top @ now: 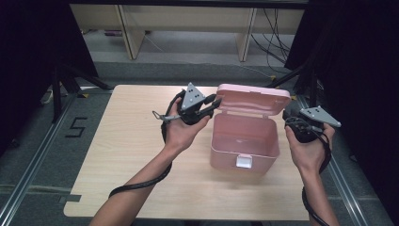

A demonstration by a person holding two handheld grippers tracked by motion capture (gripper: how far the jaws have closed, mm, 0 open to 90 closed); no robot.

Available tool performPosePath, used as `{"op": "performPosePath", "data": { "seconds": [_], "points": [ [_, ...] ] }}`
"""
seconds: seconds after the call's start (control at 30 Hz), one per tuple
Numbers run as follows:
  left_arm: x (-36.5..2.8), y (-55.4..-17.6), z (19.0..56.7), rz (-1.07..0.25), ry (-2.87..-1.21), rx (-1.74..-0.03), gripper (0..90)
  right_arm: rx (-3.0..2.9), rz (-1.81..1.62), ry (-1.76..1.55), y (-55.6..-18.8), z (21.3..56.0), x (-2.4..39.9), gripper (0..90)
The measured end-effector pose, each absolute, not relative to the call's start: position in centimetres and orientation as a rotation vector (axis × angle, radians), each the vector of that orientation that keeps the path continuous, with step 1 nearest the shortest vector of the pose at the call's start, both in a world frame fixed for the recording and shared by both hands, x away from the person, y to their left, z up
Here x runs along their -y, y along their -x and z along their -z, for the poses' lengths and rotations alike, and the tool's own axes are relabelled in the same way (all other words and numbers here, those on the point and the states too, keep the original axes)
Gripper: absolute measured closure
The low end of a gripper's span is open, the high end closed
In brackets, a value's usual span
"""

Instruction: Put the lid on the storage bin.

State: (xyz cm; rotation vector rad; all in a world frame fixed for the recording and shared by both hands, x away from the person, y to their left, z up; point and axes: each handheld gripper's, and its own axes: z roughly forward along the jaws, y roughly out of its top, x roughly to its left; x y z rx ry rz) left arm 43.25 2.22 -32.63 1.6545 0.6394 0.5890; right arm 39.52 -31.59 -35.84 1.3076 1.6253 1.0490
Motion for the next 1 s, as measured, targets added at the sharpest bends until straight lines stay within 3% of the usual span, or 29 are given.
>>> {"op": "performPosePath", "data": {
  "seconds": [0.07, 0.2, 0.53, 1.0],
  "points": [
    [-2.4, -43.3, 32.2, -0.590, -1.650, -0.653, 89.9, -1.628, -1.066, -1.327, -38.8, 36.0, 31.6, 77.6],
    [-2.4, -43.9, 31.1, -0.589, -1.637, -0.663, 90.0, -1.651, -1.066, -1.345, -37.8, 36.5, 31.8, 90.0],
    [-1.2, -47.1, 28.5, -0.591, -1.600, -0.629, 90.0, -1.655, -1.091, -1.401, -37.0, 37.6, 31.8, 90.0],
    [0.3, -49.2, 29.1, -0.528, -1.651, -0.648, 90.0, -1.659, -1.102, -1.410, -36.7, 37.7, 31.8, 90.0]
  ]
}}
